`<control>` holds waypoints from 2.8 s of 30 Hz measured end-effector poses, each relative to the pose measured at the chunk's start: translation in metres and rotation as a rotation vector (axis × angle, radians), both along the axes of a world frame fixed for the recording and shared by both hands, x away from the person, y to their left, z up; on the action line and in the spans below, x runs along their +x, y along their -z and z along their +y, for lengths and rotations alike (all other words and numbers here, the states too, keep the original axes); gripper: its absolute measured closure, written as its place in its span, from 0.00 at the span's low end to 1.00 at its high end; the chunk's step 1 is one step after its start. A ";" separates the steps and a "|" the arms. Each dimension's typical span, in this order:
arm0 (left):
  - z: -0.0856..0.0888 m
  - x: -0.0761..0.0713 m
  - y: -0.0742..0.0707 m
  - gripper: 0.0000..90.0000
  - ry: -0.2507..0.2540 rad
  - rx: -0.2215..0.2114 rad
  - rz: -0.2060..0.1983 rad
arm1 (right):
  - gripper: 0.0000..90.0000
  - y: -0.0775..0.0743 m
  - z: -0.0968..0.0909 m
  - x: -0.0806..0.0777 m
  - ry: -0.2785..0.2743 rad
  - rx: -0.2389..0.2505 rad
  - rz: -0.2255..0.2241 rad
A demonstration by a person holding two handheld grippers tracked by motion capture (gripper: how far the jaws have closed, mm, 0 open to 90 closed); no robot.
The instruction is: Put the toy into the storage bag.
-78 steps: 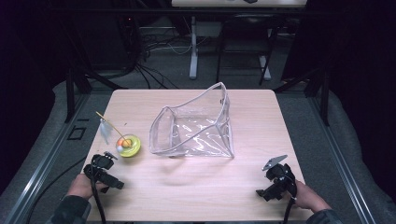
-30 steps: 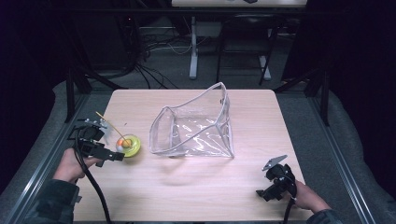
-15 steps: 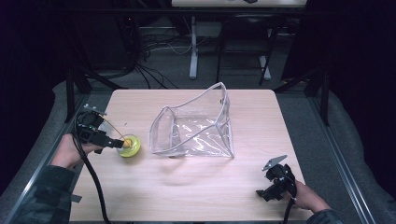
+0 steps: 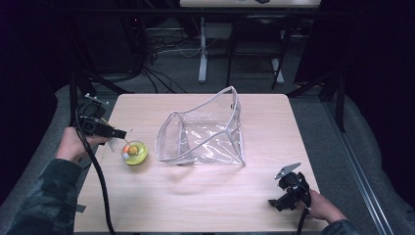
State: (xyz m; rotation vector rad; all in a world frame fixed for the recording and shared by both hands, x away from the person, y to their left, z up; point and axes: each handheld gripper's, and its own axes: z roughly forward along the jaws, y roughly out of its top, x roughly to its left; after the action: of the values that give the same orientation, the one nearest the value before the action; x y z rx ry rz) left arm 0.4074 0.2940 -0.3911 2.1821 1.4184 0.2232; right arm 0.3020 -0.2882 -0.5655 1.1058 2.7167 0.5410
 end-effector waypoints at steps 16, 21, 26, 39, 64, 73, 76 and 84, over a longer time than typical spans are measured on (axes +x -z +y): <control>0.003 0.010 -0.002 0.73 -0.001 -0.015 0.007 | 0.00 0.001 0.001 0.000 0.006 0.011 -0.001; 0.001 0.010 -0.003 0.83 0.007 -0.016 0.005 | 0.00 0.000 0.000 0.000 -0.001 -0.002 0.001; 0.000 0.009 -0.005 0.88 0.019 -0.007 0.009 | 0.00 0.000 0.000 0.000 0.000 -0.002 0.000; -0.007 0.007 -0.009 0.97 0.064 0.030 0.023 | 0.00 0.000 0.000 0.000 0.001 0.009 0.005; -0.011 0.007 -0.029 0.98 0.137 0.118 0.037 | 0.00 0.000 0.000 0.000 -0.008 0.009 0.006; -0.014 0.011 -0.039 0.98 0.153 0.144 0.046 | 0.00 0.000 0.000 0.000 -0.009 0.011 0.006; -0.014 0.013 -0.041 0.98 0.155 0.150 0.047 | 0.00 0.000 0.000 0.000 -0.009 0.011 0.006; -0.015 0.018 -0.049 0.98 0.159 0.163 0.047 | 0.00 0.000 0.000 0.000 -0.008 0.012 0.005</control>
State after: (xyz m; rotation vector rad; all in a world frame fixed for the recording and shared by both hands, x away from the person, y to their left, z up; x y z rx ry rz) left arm 0.4250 0.2790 -0.3425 2.4346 1.2827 0.2379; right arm 0.3018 -0.2881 -0.5657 1.1009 2.7269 0.5569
